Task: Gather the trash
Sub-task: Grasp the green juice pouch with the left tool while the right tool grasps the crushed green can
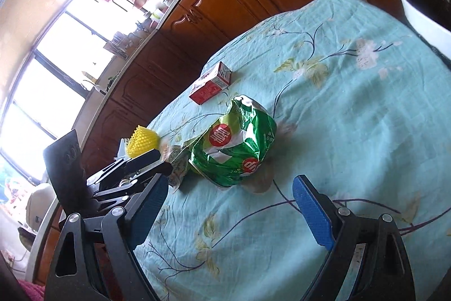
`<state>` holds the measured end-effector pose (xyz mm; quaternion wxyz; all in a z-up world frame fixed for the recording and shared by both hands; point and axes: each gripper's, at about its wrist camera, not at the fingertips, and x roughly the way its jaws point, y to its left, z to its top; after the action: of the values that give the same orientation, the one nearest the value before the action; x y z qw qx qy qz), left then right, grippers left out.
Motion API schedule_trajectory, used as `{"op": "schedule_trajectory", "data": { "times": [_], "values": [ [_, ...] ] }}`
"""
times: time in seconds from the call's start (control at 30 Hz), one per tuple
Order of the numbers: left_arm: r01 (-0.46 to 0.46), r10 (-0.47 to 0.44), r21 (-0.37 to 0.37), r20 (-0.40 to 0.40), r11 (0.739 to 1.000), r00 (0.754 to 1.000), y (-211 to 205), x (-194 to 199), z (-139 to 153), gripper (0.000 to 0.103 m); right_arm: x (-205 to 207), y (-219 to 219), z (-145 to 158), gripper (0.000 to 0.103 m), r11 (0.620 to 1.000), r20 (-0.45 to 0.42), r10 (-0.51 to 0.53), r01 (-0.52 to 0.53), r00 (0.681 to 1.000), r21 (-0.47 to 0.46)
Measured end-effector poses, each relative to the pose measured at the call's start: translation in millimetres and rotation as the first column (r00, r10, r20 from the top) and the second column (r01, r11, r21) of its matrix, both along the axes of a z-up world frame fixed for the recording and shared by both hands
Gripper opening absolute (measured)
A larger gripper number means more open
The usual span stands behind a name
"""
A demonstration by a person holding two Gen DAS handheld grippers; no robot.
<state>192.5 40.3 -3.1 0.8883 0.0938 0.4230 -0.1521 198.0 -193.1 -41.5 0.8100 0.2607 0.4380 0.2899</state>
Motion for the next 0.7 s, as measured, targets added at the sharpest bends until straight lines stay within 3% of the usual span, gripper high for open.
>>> {"op": "schedule_trajectory", "data": {
  "times": [0.07,0.17,0.4,0.47,0.53,0.6,0.7],
  "values": [
    [0.014,-0.014,0.009,0.003,1.0,1.0,0.1,3.6,-1.2,0.05,4.9,1.0,-1.5,0.09,1.0,-0.009,-0.011,0.011,1.0,0.006],
    [0.047,-0.046,0.024,-0.011,0.999,0.999,-4.3,7.0,-4.0,0.031,14.7,2.9,-5.3,0.086,1.0,-0.035,-0.015,0.016,0.999,0.026],
    [0.112,-0.111,0.03,-0.038,0.993,0.993,-14.8,11.5,-11.6,0.023,27.9,14.8,-11.1,0.074,1.0,-0.051,-0.023,0.024,0.998,0.011],
    [0.112,-0.111,0.02,-0.044,0.993,0.993,-14.0,12.9,-11.3,0.023,32.0,17.5,-12.2,0.067,1.0,-0.053,-0.023,0.024,0.998,0.01],
    [0.114,-0.113,0.021,-0.045,0.993,0.993,-14.3,12.3,-11.1,0.022,37.5,20.7,-17.2,0.041,1.0,-0.069,-0.021,0.022,0.997,0.012],
    [0.122,-0.12,0.029,-0.045,0.992,0.992,-15.2,10.8,-11.3,0.021,41.1,20.7,-20.0,0.028,0.999,-0.077,-0.02,0.023,0.997,0.035],
    [0.129,-0.128,0.04,-0.045,0.991,0.991,-16.6,10.2,-11.5,0.019,40.1,16.8,-10.4,0.019,0.999,-0.035,-0.033,0.033,0.999,0.017]
  ]
}}
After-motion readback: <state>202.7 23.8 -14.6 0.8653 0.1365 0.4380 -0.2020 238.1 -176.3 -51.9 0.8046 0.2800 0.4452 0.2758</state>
